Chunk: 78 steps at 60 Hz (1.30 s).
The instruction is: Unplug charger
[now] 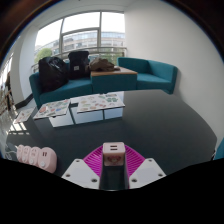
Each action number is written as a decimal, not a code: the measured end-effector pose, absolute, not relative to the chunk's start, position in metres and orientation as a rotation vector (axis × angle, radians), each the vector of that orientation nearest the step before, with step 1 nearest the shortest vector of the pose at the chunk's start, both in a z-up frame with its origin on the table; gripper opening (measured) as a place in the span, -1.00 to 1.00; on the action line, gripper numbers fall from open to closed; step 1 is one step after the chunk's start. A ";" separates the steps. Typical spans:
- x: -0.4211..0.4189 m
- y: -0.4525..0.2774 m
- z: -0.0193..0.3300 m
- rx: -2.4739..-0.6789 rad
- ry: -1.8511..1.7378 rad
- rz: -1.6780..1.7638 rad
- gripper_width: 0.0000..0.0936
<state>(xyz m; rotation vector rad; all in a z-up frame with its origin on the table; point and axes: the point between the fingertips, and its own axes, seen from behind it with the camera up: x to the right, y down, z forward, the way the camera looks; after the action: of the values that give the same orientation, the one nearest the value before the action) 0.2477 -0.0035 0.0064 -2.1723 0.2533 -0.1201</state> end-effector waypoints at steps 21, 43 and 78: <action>0.251 -0.012 0.057 -2.122 0.268 -0.199 0.20; 0.100 -0.086 0.214 -1.843 0.093 -0.067 0.81; -0.043 -0.179 0.154 -1.960 -0.085 0.076 0.83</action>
<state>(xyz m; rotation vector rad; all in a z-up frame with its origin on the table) -0.0426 -0.1795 0.1540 -1.9598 -0.0849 0.0764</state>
